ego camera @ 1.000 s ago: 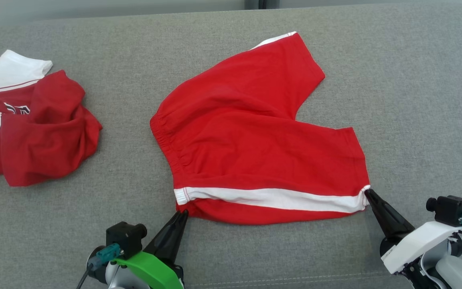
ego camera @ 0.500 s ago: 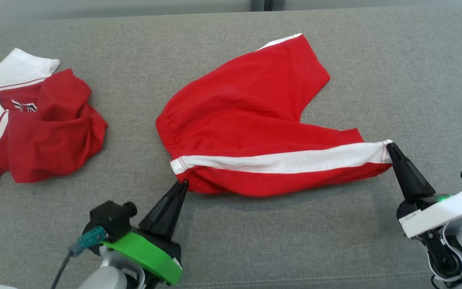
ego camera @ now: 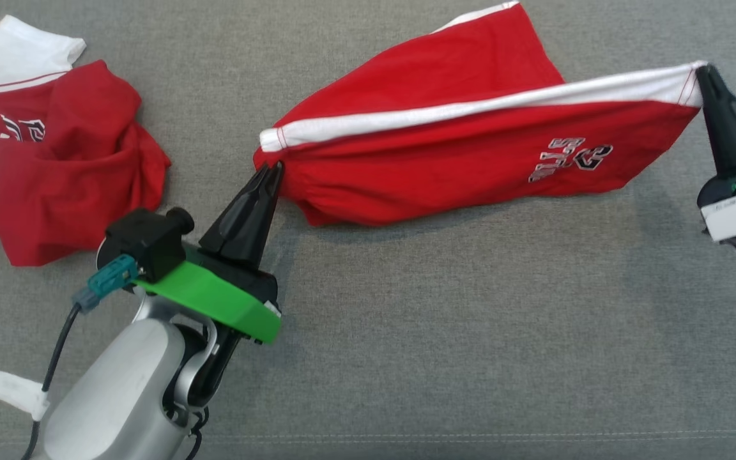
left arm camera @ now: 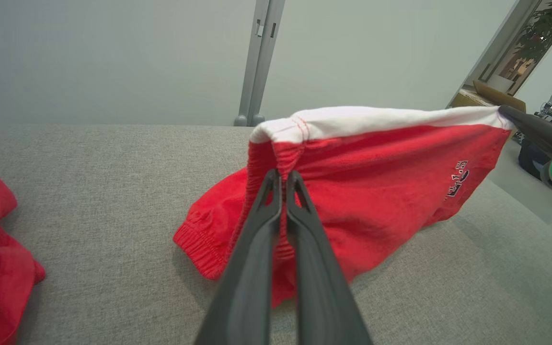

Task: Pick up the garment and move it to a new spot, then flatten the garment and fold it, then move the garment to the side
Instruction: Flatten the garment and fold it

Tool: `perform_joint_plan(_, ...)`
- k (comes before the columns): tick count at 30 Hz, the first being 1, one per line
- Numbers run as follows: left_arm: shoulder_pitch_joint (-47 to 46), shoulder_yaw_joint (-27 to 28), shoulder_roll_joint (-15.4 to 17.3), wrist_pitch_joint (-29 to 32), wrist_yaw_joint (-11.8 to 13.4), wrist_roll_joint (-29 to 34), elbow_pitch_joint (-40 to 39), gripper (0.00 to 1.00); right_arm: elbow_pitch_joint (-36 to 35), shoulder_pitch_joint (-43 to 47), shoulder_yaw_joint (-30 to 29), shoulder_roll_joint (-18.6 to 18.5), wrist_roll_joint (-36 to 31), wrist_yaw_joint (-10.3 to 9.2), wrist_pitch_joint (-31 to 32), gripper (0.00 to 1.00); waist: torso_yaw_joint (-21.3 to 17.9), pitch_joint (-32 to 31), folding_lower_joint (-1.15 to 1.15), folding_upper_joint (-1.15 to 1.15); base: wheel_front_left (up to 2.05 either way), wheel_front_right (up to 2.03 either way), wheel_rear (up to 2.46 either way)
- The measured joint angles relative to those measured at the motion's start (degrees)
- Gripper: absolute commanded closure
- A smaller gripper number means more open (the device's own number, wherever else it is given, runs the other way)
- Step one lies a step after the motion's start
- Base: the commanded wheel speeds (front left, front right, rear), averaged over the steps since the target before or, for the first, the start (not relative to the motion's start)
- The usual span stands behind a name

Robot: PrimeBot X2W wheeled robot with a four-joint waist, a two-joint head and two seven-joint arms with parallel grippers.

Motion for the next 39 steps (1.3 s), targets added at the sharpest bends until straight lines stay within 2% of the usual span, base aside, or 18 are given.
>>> perform_joint_plan(10, -8.47, 0.09, -2.31, 2.59, 0.38, 1.51, 1.08, 1.00, 3.50, -13.63, -0.20, -1.83, -0.67, 0.00, 4.71, 1.00, 3.15, 6.88, 0.00, 0.00, 0.00, 0.00, 0.00)
perform_joint_plan(19, -13.47, 0.33, -5.70, 3.86, 2.02, 2.83, 3.85, 1.00, 8.70, -24.69, 1.71, -3.77, -4.14, -0.02, 9.98, 1.00, 6.36, 12.74, 0.00, 0.00, 0.00, 0.00, 0.00)
perform_joint_plan(24, -16.00, 1.10, -8.21, 3.72, 2.32, 2.83, 5.48, 1.00, 12.27, -28.33, 3.45, -3.46, -5.60, -0.08, 12.04, 1.00, 8.37, 15.29, 0.00, 0.00, 0.00, 0.00, 0.00)
perform_joint_plan(28, -16.75, 1.88, -8.53, 3.19, 2.78, 3.25, 8.23, 1.00, 14.96, -31.04, 5.66, -1.77, -7.72, -0.08, 12.44, 1.00, 9.80, 16.61, 0.00, 0.00, 0.00, 0.00, 0.00)
perform_joint_plan(32, -16.97, 1.79, -9.05, 3.19, 2.79, 3.34, 9.73, 1.00, 17.51, -33.07, 7.53, -1.58, -9.70, -0.02, 13.56, 1.00, 10.61, 17.38, 0.00, 0.00, 0.00, 0.00, 0.00)
perform_joint_plan(33, -17.16, 1.77, -9.45, 3.19, 2.79, 3.36, 10.14, 0.83, 18.19, -33.58, 7.66, -1.54, -10.11, -0.02, 13.67, 0.79, 10.73, 17.50, 0.00, 0.00, 0.00, 0.00, 0.00)
perform_joint_plan(34, -17.42, 1.68, -9.77, 3.19, 2.79, 3.46, 10.47, 0.62, 18.69, -33.99, 7.69, -1.41, -10.24, -0.02, 13.69, 0.63, 10.82, 17.59, 0.00, 0.00, 0.00, 0.00, 0.00)
perform_joint_plan(35, -17.77, 1.57, -9.91, 3.23, 2.79, 3.59, 10.66, 0.00, 19.18, -34.40, 7.71, -1.19, -10.24, -0.02, 13.69, 0.00, 10.88, 17.66, 0.00, 0.00, 0.00, 0.00, 0.00)
perform_joint_plan(39, -18.82, 1.55, -10.18, 3.01, 2.79, 3.81, 11.62, 0.00, 20.76, -35.82, 7.84, 0.29, -10.78, -0.01, 12.60, 0.00, 10.91, 17.76, 0.01, 0.00, 0.00, 0.00, 0.00)
